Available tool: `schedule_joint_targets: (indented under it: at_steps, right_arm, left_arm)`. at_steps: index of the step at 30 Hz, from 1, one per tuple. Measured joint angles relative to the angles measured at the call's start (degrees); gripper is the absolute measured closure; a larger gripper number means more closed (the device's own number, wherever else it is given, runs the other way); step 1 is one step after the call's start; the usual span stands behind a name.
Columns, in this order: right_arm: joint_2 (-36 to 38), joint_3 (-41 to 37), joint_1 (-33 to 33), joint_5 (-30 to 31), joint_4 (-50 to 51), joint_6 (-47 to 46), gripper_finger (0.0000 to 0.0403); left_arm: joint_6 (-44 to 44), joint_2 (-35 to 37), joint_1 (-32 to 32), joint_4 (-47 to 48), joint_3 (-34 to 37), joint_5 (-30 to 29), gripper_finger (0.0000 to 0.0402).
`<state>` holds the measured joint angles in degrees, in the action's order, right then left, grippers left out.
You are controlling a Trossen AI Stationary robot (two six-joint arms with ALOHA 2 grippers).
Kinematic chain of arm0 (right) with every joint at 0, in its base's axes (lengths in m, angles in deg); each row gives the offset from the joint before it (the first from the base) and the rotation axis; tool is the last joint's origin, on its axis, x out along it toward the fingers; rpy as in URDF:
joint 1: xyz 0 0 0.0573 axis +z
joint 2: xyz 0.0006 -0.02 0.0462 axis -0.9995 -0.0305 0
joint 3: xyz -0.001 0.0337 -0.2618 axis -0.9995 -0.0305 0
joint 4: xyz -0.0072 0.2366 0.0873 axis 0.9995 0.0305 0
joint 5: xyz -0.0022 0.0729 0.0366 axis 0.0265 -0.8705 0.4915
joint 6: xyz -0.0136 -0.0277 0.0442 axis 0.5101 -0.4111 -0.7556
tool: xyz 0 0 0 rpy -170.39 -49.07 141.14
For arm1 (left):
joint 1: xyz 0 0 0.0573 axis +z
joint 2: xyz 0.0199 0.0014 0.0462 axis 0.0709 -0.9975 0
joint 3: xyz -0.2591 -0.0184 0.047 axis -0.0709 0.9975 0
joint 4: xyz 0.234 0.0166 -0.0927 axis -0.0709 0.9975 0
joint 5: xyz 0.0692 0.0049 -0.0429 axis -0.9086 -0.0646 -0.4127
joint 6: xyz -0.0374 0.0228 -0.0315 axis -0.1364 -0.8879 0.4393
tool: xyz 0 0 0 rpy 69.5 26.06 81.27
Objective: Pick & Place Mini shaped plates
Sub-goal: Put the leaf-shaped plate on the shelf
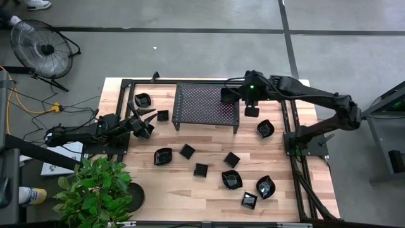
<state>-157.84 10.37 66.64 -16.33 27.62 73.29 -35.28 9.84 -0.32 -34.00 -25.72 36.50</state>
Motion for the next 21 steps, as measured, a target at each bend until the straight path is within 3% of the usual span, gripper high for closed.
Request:
schedule_joint_targets:
  at_steps: [8, 14, 21]
  right_arm:
    - [4.79, 0.02, -4.2, -0.85, 8.38, -2.68, 0.0299]
    - [5.91, -0.19, -6.56, -6.54, 13.57, -6.66, 0.03]
    - [6.18, -8.54, -7.34, -9.85, 13.73, -14.54, 0.03]
  left_arm:
    - [-0.01, 0.01, -0.01, -0.01, 0.0, -0.02, 0.0309]
    - [0.0, 0.0, -0.02, -0.01, 0.0, -0.02, 0.0309]
    - [-0.02, 0.02, -0.02, 0.01, 0.0, -0.02, 0.0309]
